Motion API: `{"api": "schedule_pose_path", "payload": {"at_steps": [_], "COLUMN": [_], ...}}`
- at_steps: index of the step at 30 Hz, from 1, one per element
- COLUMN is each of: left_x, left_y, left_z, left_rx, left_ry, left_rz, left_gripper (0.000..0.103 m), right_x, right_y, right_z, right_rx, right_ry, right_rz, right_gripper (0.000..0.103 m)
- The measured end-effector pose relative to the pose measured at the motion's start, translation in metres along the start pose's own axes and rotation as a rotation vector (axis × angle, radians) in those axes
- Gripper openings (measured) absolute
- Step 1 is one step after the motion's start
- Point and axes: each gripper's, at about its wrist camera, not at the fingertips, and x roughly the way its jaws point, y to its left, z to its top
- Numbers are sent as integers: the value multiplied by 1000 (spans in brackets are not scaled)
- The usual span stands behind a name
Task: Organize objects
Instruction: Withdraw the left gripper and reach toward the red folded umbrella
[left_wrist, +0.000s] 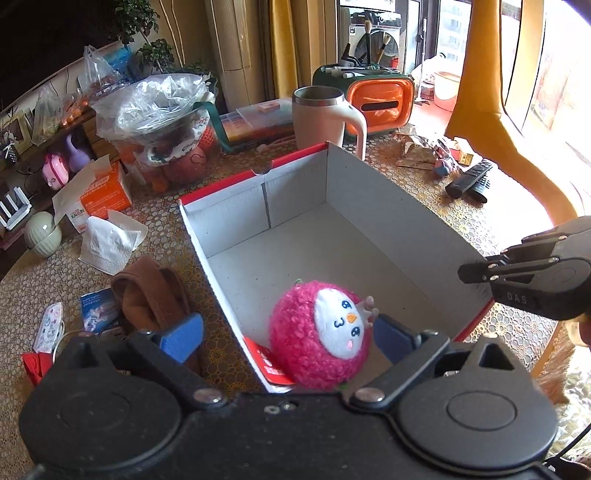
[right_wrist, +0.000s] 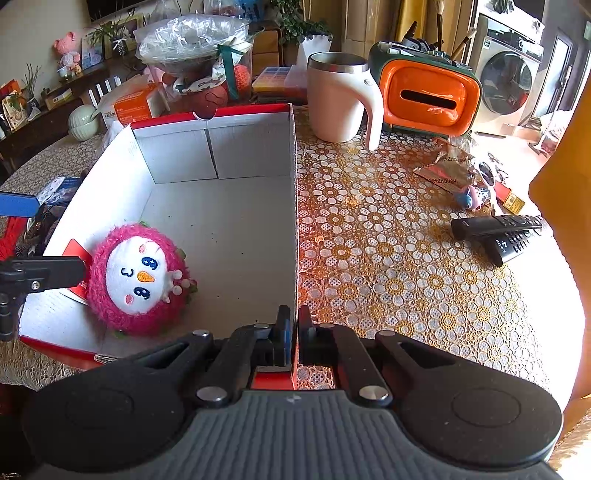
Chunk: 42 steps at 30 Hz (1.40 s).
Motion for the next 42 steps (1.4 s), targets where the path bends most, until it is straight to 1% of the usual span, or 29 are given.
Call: {"api": "schedule_pose_path", "payload": {"at_steps": [11, 16, 18, 22, 25, 30, 33, 36, 42], "left_x": [-29, -40, -45, -50, -48, -38, -30, -24, -12], "left_y": [60, 91, 102, 125, 138, 155, 162, 173, 207], "left_z": [-37, -60, -70, -90, -103, -123, -132, -140, -148], "left_rx": [-99, -169, -201, -264, -287, -326, -325, -340, -408], "left_ry": [-14, -11, -20, -28, -24, -4, 4, 14, 12], "left_rz": [110, 147, 164, 183, 208, 221, 236, 257, 297], "left_gripper": [99, 100, 102, 103, 103, 103, 103, 103, 103], "right_x": [3, 4, 5, 7, 8, 9, 11, 12, 14], "right_y": [3, 3, 3, 4, 4, 4, 4, 4, 5], "right_z": [1, 2, 2, 3, 4, 5, 5, 6, 7], "right_rx": [-33, -37, -39, -46, -50, -51, -51, -51, -53], "right_ry": [11, 17, 20, 25, 28, 36, 40, 45, 48], "right_rz": [-15, -18, -19, -23, -25, -23, -25, -28, -31], "right_gripper": [3, 3, 3, 3, 3, 3, 3, 3, 3]}}
